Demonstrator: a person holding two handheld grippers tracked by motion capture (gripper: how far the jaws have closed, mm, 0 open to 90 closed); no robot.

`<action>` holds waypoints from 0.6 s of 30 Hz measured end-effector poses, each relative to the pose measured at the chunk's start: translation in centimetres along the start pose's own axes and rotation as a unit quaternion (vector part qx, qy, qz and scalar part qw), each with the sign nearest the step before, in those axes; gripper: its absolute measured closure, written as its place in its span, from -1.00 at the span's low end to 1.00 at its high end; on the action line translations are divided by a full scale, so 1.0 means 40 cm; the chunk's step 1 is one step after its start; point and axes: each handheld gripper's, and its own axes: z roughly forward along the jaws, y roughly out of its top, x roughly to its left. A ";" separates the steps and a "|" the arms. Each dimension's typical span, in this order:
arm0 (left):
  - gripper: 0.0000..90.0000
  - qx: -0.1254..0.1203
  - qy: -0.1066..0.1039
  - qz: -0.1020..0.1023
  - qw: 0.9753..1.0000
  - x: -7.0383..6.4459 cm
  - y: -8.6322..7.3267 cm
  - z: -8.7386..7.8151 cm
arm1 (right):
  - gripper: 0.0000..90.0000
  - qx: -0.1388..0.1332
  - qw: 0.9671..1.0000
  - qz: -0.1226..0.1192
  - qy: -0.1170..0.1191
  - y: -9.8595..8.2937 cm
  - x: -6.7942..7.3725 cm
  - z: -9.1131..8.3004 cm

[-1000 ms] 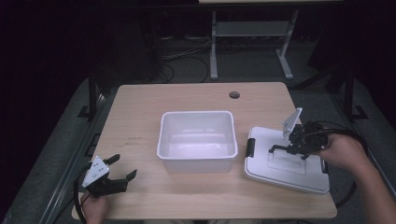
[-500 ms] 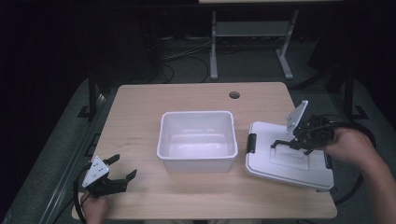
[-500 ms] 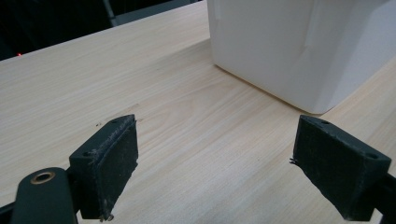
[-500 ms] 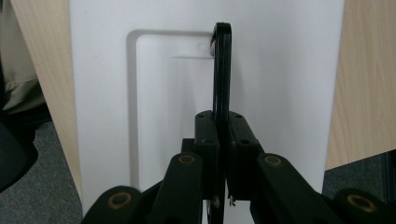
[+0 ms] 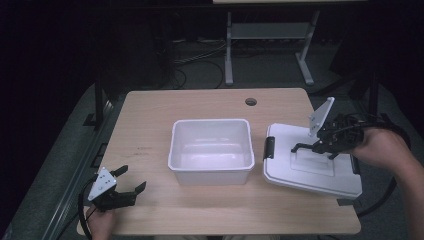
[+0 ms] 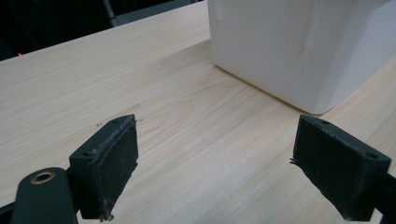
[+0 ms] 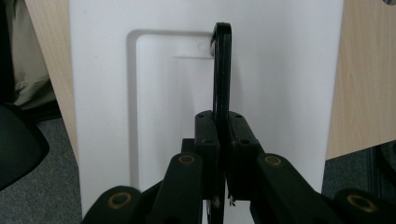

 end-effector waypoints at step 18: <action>-0.70 0.002 0.000 0.002 1.000 0.002 0.000 -0.002 | 0.88 -0.014 1.000 -0.023 -0.005 0.073 -0.006 -0.077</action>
